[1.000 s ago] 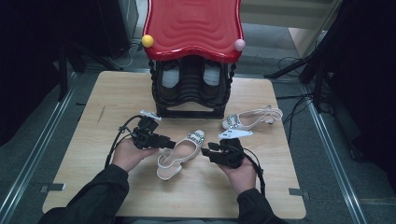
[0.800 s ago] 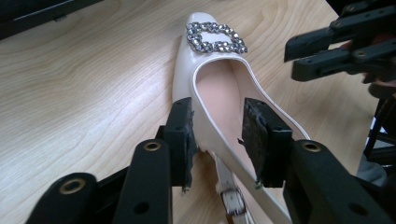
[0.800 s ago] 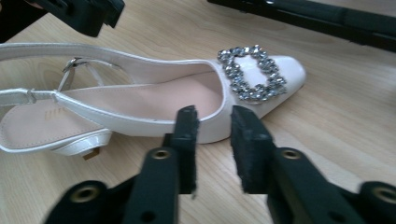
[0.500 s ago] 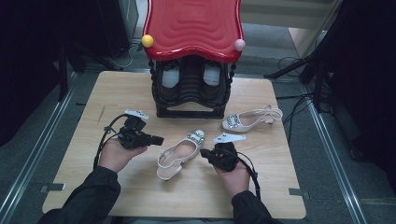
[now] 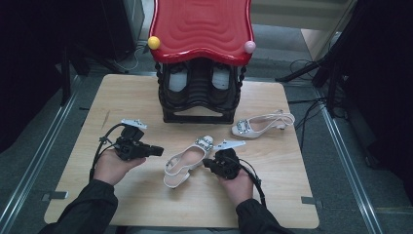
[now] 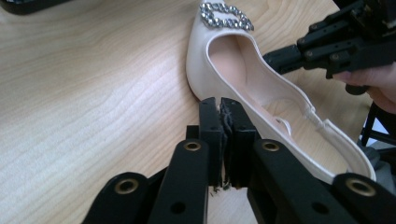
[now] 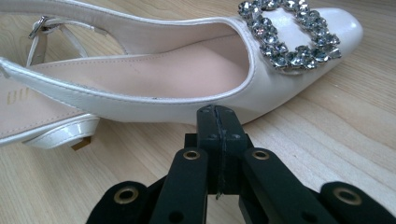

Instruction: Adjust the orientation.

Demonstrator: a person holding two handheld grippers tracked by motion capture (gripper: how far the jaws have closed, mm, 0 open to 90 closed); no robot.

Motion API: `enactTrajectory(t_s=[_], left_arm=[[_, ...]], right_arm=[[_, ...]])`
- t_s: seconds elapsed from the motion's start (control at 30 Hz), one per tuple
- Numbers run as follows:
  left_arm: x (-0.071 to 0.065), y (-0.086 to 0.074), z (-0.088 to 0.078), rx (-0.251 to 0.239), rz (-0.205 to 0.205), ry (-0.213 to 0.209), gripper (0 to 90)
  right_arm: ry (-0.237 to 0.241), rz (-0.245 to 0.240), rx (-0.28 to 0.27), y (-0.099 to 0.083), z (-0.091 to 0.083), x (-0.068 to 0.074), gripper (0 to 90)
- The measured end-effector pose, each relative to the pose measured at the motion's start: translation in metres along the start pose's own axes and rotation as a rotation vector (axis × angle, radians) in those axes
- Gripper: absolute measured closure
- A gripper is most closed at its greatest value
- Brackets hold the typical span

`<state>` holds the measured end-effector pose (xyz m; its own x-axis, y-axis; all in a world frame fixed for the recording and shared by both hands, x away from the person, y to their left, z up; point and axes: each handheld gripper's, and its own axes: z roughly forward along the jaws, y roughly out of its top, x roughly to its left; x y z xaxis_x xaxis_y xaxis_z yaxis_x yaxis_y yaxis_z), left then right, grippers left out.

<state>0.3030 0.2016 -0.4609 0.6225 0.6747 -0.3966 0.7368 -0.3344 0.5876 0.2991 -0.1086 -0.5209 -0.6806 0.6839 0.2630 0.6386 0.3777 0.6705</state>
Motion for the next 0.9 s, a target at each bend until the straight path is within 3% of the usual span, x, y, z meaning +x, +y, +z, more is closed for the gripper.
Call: enactTrajectory(t_s=[0.17,0.37,0.53,0.9], left_arm=[[0.001,-0.010,0.003,0.016,0.005,0.025,80.0],[-0.001,-0.016,0.016,0.048,0.000,0.009,81.2],[-0.008,-0.019,0.024,0.068,0.018,-0.004,81.0],[-0.020,-0.023,0.034,0.080,0.026,-0.012,83.9]], right_arm=[[0.001,0.000,0.008,0.004,0.003,0.000,90.0],[-0.004,-0.001,0.019,0.008,0.006,-0.001,90.0],[-0.003,-0.005,0.019,0.011,0.009,-0.003,90.0],[0.000,0.001,0.023,0.017,0.014,-0.007,90.0]])
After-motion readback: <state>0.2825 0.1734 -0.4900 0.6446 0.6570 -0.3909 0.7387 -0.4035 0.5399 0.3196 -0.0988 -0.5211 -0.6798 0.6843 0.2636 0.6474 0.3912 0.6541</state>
